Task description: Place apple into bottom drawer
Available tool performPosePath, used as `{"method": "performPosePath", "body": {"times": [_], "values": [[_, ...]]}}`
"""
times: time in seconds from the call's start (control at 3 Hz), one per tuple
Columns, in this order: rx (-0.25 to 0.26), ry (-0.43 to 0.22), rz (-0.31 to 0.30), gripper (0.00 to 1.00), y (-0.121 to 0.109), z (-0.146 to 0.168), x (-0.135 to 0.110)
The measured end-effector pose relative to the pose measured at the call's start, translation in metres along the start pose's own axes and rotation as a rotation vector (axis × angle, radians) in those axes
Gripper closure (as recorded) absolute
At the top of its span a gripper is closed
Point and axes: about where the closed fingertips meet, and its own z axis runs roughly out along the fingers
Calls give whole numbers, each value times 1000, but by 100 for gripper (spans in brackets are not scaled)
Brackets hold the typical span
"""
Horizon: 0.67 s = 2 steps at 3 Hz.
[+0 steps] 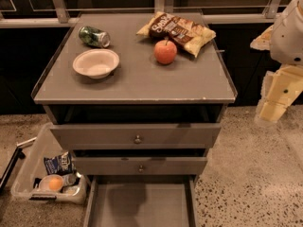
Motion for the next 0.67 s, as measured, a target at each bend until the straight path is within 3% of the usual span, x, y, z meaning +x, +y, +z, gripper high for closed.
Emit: {"method": "performPosePath", "body": {"times": [0.33, 0.67], "values": [[0, 0, 0, 0, 0, 0, 0], [17, -41, -15, 0, -11, -2, -24]]}}
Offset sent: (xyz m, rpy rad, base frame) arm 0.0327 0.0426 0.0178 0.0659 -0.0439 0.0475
